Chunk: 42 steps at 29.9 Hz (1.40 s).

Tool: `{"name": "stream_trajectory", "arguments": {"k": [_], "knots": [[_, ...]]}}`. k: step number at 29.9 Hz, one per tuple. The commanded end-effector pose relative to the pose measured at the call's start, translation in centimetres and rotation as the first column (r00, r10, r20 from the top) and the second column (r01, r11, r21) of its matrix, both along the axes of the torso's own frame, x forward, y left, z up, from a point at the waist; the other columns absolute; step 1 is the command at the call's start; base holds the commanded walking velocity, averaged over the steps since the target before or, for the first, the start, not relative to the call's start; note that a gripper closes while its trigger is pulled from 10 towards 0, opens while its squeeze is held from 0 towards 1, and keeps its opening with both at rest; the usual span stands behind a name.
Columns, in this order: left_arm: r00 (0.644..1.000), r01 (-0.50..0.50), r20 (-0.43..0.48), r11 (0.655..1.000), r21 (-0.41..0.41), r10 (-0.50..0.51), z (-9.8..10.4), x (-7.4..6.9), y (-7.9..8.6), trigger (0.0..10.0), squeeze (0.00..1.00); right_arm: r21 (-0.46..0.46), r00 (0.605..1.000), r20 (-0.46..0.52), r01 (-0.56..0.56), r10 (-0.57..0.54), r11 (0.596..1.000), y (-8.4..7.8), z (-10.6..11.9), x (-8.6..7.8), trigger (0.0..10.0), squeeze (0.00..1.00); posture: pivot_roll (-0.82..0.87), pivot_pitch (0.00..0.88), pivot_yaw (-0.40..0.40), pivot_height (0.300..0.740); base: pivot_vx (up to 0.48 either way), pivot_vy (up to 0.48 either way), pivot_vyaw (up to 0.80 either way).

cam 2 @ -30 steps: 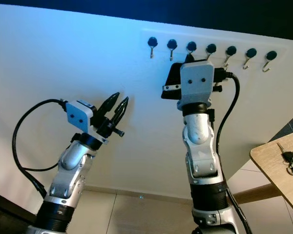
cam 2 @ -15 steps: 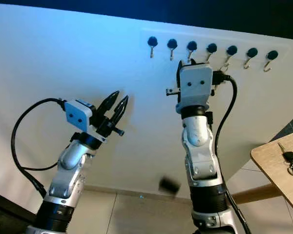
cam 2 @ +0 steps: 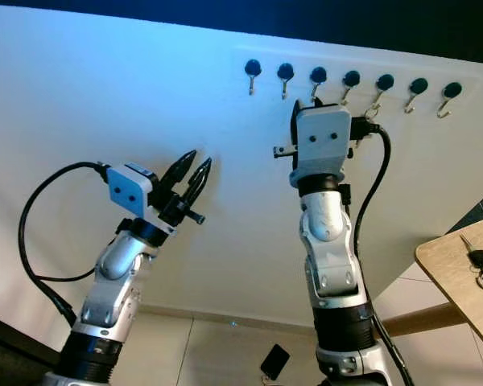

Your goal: Hang keys on a hook

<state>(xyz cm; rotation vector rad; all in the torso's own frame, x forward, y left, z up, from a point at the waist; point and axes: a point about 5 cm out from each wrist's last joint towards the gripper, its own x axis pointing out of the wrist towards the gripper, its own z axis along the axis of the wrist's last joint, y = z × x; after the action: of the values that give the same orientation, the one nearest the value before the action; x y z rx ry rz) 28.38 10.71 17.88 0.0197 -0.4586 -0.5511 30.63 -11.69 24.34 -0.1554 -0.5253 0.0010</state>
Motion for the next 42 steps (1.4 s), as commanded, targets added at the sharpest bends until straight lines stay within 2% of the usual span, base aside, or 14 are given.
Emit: {"name": "stream_trajectory", "arguments": {"k": [1,13,23,26,28,29,32,33,34,35,36,38,40,42], "knots": [[1.000,0.010,0.001,1.000,0.012,-0.010,0.1,-0.1,-0.3,10.0,0.00,0.004,1.000,-0.010,0.001,-0.001,1.000,-0.2,-0.3,-0.2,10.0,0.00,0.07,0.040,-0.067,0.740,0.000,0.000,0.00],[1.000,-0.004,-0.017,1.000,0.004,0.004,-0.3,0.0,0.1,10.0,0.00,0.007,1.000,0.005,-0.016,0.016,1.000,0.1,-0.9,-1.5,10.0,0.00,0.07,0.042,-0.065,0.740,0.000,0.000,0.00],[0.961,-0.165,-0.215,0.984,0.068,0.176,-6.1,0.0,2.9,10.0,0.00,-0.002,0.990,-0.137,-0.022,0.022,1.000,0.0,-6.4,-3.5,10.0,0.00,0.06,0.033,-0.054,0.740,0.000,0.000,0.00],[0.904,-0.251,-0.321,0.958,0.142,0.284,-9.2,-0.3,4.5,10.0,0.00,-0.021,0.960,-0.278,-0.028,0.021,0.999,-0.6,-9.9,-3.3,10.0,0.00,0.06,0.028,-0.053,0.740,0.000,0.000,0.00],[0.828,-0.310,-0.409,0.920,0.239,0.385,-12.3,-0.9,6.1,10.0,0.00,-0.066,0.876,-0.483,-0.053,0.015,0.996,-1.3,-14.8,-3.2,10.0,0.00,0.06,0.025,-0.054,0.740,0.000,0.000,0.00],[0.828,-0.310,-0.409,0.920,0.239,0.385,-12.3,-0.9,6.1,10.0,0.00,-0.066,0.876,-0.483,-0.053,0.015,0.996,-1.3,-14.8,-3.2,10.0,0.00,0.06,0.025,-0.054,0.740,0.000,0.000,0.00],[0.628,-0.388,-0.564,0.843,0.372,0.537,-17.0,-2.5,8.6,10.0,0.00,-0.049,0.634,-0.772,0.005,-0.041,0.999,-3.7,-22.8,-4.6,10.0,0.00,0.07,0.010,-0.063,0.740,0.000,0.000,0.00],[0.628,-0.388,-0.564,0.843,0.372,0.537,-17.0,-2.5,8.6,10.0,0.00,-0.049,0.634,-0.772,0.005,-0.041,0.999,-3.7,-22.8,-4.6,10.0,0.00,0.07,0.010,-0.063,0.740,0.000,0.000,0.00],[0.550,-0.395,-0.600,0.814,0.425,0.581,-18.5,-3.1,9.2,10.0,0.00,-0.037,0.546,-0.836,0.040,-0.053,0.998,-4.5,-25.0,-5.4,10.0,0.00,0.08,0.003,-0.070,0.740,0.000,0.000,0.00],[0.550,-0.395,-0.600,0.814,0.425,0.581,-18.5,-3.1,9.2,10.0,0.00,-0.037,0.546,-0.836,0.040,-0.053,0.998,-4.5,-25.0,-5.4,10.0,0.00,0.08,0.003,-0.070,0.740,0.000,0.000,0.00],[0.506,-0.395,-0.616,0.797,0.456,0.603,-19.4,-3.5,9.5,10.0,0.00,-0.031,0.497,-0.866,0.062,-0.058,0.998,-5.0,-26.1,-5.9,10.0,0.00,0.08,0.003,-0.070,0.740,0.000,0.000,0.00],[0.506,-0.395,-0.616,0.797,0.456,0.603,-19.4,-3.5,9.5,10.0,0.00,-0.031,0.497,-0.866,0.062,-0.058,0.998,-5.0,-26.1,-5.9,10.0,0.00,0.08,0.003,-0.070,0.740,0.000,0.000,0.00],[0.456,-0.353,-0.624,0.773,0.528,0.635,-20.7,-4.1,9.6,10.0,0.00,-0.019,0.409,-0.911,0.091,-0.054,0.996,-5.8,-27.8,-6.6,10.0,0.00,0.08,0.035,-0.068,0.740,0.000,0.000,0.00],[0.443,-0.340,-0.630,0.770,0.541,0.638,-21.0,-4.2,9.6,10.0,0.00,-0.025,0.372,-0.926,0.109,-0.064,0.994,-6.2,-28.3,-6.9,10.0,0.00,0.08,0.053,-0.068,0.740,0.000,0.000,0.00]]}}
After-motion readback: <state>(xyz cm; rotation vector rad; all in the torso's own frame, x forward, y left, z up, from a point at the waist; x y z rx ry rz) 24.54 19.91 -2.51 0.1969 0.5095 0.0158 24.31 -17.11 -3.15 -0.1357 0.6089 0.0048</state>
